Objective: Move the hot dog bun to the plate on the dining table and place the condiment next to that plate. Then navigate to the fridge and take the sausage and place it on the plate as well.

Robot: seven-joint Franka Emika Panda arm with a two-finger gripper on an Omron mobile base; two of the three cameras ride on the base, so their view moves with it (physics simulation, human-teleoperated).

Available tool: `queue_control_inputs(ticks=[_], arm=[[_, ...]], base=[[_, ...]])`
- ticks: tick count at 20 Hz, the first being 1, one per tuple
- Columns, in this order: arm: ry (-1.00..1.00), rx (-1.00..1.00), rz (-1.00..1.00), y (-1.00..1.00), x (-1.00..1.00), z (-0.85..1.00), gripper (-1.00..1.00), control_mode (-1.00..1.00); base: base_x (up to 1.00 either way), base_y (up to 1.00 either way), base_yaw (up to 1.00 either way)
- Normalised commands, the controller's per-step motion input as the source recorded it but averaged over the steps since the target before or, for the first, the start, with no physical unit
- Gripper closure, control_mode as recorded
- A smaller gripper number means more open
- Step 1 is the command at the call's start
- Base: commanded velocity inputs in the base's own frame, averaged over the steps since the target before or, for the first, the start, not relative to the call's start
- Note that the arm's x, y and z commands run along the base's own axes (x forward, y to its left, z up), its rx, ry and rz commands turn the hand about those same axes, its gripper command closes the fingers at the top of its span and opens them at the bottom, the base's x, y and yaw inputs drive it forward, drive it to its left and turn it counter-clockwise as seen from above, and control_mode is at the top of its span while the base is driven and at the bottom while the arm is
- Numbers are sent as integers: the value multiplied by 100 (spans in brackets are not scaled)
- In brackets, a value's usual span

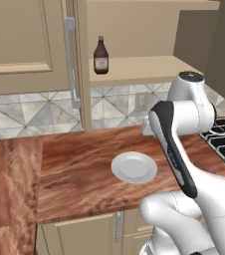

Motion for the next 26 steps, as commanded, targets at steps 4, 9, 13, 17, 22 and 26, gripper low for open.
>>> queue_control_inputs(ticks=[4,9,13,17,22,26], arm=[[-37,0,11,0,-11,89,-100,-100],[-28,0,21,8,-1,79,-100,-100],[-18,0,14,34,7,84,-100,-100],[-8,0,9,47,33,67,-100,-100],[-2,0,4,45,71,56,-100,-100],[-3,3,4,35,75,39,-100,-100]], base=[[0,0,0],[0,0,0],[0,0,0],[0,0,0],[0,0,0],[0,0,0]])
